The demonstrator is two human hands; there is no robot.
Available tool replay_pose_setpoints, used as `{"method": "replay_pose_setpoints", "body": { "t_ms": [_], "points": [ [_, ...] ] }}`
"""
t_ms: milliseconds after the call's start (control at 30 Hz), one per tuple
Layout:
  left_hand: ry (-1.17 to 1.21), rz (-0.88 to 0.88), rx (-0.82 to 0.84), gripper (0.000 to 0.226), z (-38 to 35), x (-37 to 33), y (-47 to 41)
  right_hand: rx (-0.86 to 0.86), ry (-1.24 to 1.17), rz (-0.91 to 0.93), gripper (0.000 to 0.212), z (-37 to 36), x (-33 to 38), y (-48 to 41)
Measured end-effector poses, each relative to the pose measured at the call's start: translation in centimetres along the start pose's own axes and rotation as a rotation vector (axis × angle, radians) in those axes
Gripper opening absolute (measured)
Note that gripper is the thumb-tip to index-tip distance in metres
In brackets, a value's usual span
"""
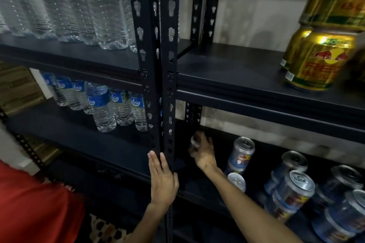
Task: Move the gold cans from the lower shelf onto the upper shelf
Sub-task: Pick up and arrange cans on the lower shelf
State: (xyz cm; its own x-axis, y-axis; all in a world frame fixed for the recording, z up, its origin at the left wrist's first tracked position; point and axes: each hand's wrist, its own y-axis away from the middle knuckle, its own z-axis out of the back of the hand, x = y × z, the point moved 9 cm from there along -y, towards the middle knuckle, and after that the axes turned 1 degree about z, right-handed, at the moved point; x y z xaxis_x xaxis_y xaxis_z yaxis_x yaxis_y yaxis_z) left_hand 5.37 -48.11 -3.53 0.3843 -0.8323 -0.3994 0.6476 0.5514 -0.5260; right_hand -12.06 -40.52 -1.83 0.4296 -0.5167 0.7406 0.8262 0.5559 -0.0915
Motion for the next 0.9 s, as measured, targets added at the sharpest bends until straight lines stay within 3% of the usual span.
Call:
{"method": "replay_pose_setpoints", "body": {
  "t_ms": [100, 200, 300, 533, 667, 900],
  "points": [
    [-0.031, -0.012, -0.014, 0.117, 0.2, 0.0, -0.1, -0.038, -0.052, 0.085, 0.070, 2.0, 2.1, 2.0],
    [-0.016, -0.003, 0.001, 0.123, 0.3, -0.3, -0.2, -0.088, -0.079, 0.137, 0.068, 4.7, 3.8, 4.6],
    [-0.026, 0.020, -0.025, 0.120, 0.3, -0.3, 0.0, -0.115, -0.135, 0.143, 0.068, 7.1, 4.0, 7.6],
    [-0.012, 0.094, 0.042, 0.083, -0.4, -0.3, 0.1, -0.154, -0.180, 0.186, 0.063, 12.4, 2.8, 12.9],
    [0.006, 0.109, 0.013, 0.097, -0.1, -0.1, 0.2, -0.196, -0.177, 0.183, 0.063, 14.6, 1.6, 14.3],
    [0.067, 0.120, 0.013, 0.097, -0.4, 0.0, 0.2, -0.196, -0.142, 0.125, 0.063, 15.5, -1.1, 15.0]
  ]
}}
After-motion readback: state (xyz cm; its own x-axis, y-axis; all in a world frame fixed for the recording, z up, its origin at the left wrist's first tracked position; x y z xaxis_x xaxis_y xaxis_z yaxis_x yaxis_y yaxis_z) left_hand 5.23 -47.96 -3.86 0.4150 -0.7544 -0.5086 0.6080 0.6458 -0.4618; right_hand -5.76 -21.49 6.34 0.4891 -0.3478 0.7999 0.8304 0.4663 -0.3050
